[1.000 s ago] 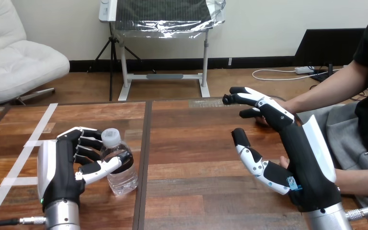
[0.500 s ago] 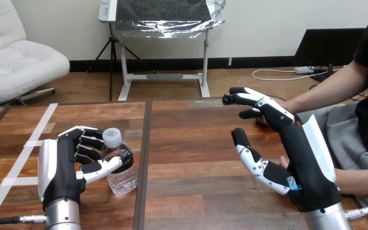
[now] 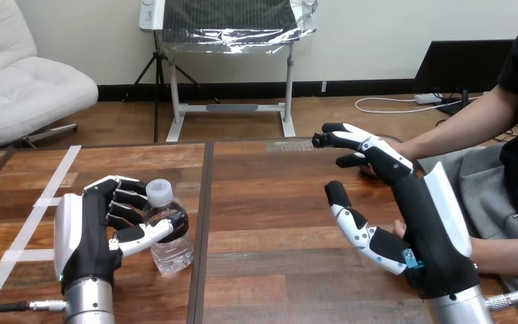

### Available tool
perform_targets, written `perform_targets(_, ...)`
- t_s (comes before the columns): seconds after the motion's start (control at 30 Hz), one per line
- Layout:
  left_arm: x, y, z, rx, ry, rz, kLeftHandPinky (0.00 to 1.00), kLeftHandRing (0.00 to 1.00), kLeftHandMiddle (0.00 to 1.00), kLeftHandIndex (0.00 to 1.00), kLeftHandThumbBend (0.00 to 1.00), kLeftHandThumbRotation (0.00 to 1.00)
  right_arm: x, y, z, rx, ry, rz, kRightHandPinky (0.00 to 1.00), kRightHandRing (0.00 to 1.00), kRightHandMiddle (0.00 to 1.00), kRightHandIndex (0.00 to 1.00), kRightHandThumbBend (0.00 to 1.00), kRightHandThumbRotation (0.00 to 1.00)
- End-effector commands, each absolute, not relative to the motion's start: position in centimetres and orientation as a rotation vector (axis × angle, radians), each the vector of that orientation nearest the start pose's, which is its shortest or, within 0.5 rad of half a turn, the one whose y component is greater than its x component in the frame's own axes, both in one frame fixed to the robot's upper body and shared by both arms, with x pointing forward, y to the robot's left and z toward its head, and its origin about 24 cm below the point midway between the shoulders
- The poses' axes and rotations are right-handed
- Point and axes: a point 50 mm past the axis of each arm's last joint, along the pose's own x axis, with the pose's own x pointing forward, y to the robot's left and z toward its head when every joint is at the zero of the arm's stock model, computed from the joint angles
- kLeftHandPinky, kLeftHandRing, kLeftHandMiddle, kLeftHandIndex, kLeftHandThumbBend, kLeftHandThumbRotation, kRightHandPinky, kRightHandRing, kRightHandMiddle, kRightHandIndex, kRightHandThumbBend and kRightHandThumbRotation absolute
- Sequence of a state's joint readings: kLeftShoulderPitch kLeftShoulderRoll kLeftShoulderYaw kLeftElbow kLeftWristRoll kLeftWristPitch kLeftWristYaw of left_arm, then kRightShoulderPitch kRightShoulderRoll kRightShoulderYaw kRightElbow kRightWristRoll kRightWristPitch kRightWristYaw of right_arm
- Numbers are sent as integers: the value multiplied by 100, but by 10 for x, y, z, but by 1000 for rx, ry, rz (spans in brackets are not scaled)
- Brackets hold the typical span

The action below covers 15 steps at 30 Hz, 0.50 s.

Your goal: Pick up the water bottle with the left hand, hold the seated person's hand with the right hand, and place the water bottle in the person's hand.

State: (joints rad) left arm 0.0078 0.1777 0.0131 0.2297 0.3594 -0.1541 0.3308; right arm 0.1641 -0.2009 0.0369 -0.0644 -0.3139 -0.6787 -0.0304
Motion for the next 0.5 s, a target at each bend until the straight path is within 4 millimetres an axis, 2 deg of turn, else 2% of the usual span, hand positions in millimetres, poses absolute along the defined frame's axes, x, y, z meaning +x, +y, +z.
perform_targets(0.0, 263, 197, 41, 545, -123, 275, 37, 41, 45, 50, 67, 0, 213, -153, 95, -462, -664, 154, 69, 80, 84, 74, 18, 0)
perform_targets(0.47, 263, 197, 43, 573, -143, 264, 36, 40, 44, 49, 66, 0, 213, -152, 95, -447, -666, 152, 68, 80, 84, 73, 19, 0)
